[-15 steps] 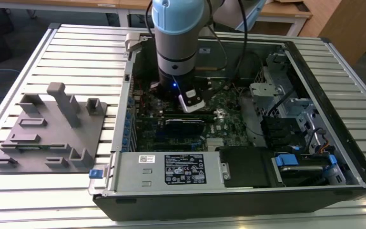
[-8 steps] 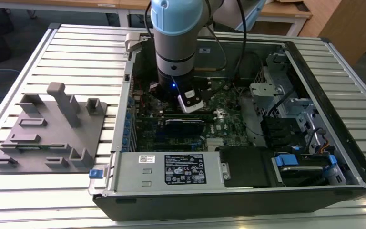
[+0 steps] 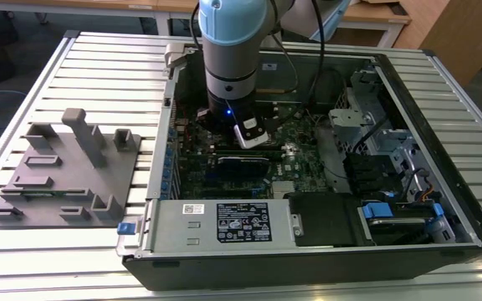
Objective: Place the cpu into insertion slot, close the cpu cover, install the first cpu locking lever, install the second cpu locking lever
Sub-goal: 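Install the second cpu locking lever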
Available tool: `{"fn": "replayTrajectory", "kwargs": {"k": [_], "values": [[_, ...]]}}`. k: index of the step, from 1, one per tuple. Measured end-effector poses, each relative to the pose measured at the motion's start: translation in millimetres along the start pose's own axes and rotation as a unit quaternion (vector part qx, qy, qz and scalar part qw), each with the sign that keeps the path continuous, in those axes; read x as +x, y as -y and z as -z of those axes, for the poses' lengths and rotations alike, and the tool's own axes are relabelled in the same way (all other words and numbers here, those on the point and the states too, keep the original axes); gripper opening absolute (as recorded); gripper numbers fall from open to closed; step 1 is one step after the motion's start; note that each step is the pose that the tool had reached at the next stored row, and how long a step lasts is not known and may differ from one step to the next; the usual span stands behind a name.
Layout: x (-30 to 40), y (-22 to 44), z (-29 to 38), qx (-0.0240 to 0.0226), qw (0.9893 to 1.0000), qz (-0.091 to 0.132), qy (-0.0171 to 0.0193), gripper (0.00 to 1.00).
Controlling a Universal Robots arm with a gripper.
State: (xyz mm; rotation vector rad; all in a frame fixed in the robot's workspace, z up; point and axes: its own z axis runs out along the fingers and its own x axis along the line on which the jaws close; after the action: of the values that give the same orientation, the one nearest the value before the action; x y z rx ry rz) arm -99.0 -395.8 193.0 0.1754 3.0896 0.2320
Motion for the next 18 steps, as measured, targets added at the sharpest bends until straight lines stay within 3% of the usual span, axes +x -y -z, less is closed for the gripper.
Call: {"fn": "replayTrajectory", "kwargs": {"k": [12, 14, 15, 18], "values": [[-0.2, -0.8, 5.6, 0.0001, 1.0, 0.0, 0.0, 0.11], [-0.3, -1.3, 8.6, 0.0001, 1.0, 0.0, 0.0, 0.11], [-0.5, -2.7, 17.1, 0.0, 1.0, 0.0, 0.0, 0.11], [-0.7, -3.4, 21.8, 0.0002, 1.0, 0.0, 0.0, 0.11]]}}
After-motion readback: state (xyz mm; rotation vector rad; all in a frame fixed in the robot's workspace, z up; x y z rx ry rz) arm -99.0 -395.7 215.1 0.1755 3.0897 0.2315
